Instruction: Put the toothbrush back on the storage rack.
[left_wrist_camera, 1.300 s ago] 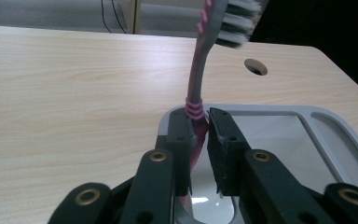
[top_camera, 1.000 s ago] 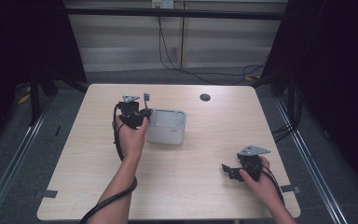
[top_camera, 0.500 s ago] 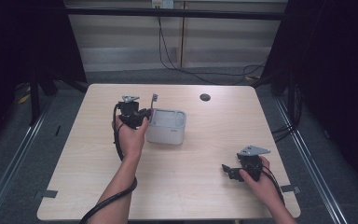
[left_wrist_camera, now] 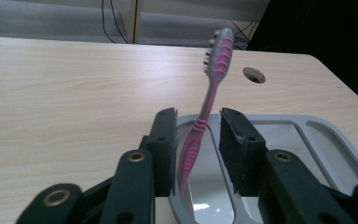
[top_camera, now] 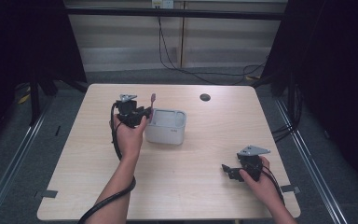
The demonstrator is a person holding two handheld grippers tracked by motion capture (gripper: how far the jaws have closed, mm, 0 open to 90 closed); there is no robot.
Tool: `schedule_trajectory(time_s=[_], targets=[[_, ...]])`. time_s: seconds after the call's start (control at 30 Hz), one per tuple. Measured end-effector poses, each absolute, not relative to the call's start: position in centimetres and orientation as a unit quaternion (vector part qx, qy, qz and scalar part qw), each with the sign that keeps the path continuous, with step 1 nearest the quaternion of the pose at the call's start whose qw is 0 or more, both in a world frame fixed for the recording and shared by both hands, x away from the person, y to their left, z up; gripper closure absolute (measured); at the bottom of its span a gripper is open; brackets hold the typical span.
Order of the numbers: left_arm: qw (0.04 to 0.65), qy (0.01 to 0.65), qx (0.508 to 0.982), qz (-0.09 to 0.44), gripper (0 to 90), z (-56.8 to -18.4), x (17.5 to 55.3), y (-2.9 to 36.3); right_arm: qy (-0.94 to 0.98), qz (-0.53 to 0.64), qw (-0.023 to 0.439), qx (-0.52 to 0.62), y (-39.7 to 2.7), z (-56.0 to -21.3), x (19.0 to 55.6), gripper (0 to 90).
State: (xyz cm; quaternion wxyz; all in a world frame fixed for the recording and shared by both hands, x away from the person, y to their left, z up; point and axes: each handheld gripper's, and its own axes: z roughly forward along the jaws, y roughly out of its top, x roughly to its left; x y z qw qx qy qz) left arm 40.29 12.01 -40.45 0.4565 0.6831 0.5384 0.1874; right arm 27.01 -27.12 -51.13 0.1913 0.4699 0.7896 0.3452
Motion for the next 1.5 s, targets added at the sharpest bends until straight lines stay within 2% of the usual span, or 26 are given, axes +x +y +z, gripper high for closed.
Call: schedule_trajectory(time_s=[0.4,0.57,0.97,1.27,1.5], targets=[[0.471,0.53,0.681,0.182,47.3,-40.3,40.4,12.5,0.79,0.345,0.191,0.47,-27.1,-51.1,27.0,18.2],[0.472,0.53,0.683,0.172,42.2,-40.3,40.4,12.6,0.79,0.345,0.191,0.47,-27.1,-51.1,27.0,18.2],[0.482,0.522,0.685,0.158,38.7,-40.2,40.2,13.3,0.789,0.345,0.19,0.472,-27.1,-51.1,27.0,18.2],[0.485,0.518,0.688,0.153,31.1,-39.8,39.8,13.7,0.789,0.345,0.19,0.471,-27.1,-51.1,26.9,18.2],[0.484,0.511,0.694,0.149,28.4,-39.8,39.4,14.2,0.79,0.346,0.19,0.47,-27.1,-51.1,26.9,18.2]])
